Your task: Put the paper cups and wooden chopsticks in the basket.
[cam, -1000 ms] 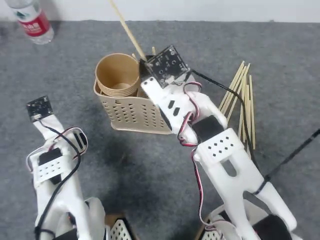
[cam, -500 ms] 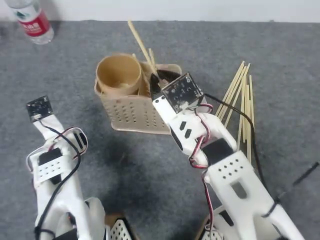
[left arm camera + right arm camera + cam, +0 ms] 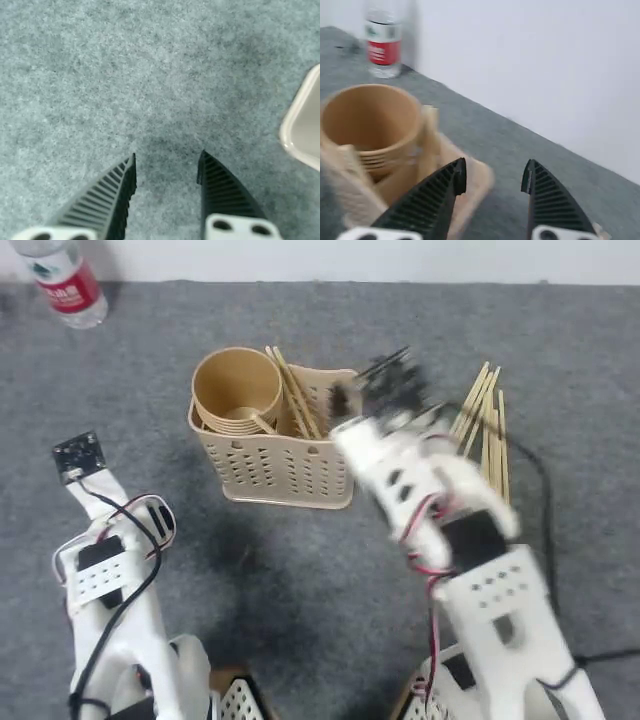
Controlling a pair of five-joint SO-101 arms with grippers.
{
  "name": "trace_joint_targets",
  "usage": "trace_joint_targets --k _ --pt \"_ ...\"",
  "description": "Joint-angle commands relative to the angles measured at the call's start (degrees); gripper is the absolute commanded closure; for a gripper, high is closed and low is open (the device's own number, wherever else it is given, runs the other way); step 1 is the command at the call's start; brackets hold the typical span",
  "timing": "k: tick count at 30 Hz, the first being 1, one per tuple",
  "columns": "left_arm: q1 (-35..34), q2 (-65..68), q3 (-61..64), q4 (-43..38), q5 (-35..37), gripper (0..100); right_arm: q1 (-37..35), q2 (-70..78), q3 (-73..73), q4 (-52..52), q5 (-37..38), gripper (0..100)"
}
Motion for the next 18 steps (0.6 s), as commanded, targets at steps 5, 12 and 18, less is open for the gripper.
trace_joint_targets --k 5,12,18 --pt "0.44 -0.35 -0.31 -1.14 0.44 81 25.19 3.65 -9.41 8.13 -0.26 80.9" --pt "0.44 -0.35 -0.31 -0.97 0.44 81 30.64 25.19 -10.46 10.77 2.37 89.6" --pt "0.44 -0.35 -0.31 -0.97 0.44 81 31.69 48.04 -17.49 10.77 7.03 92.1"
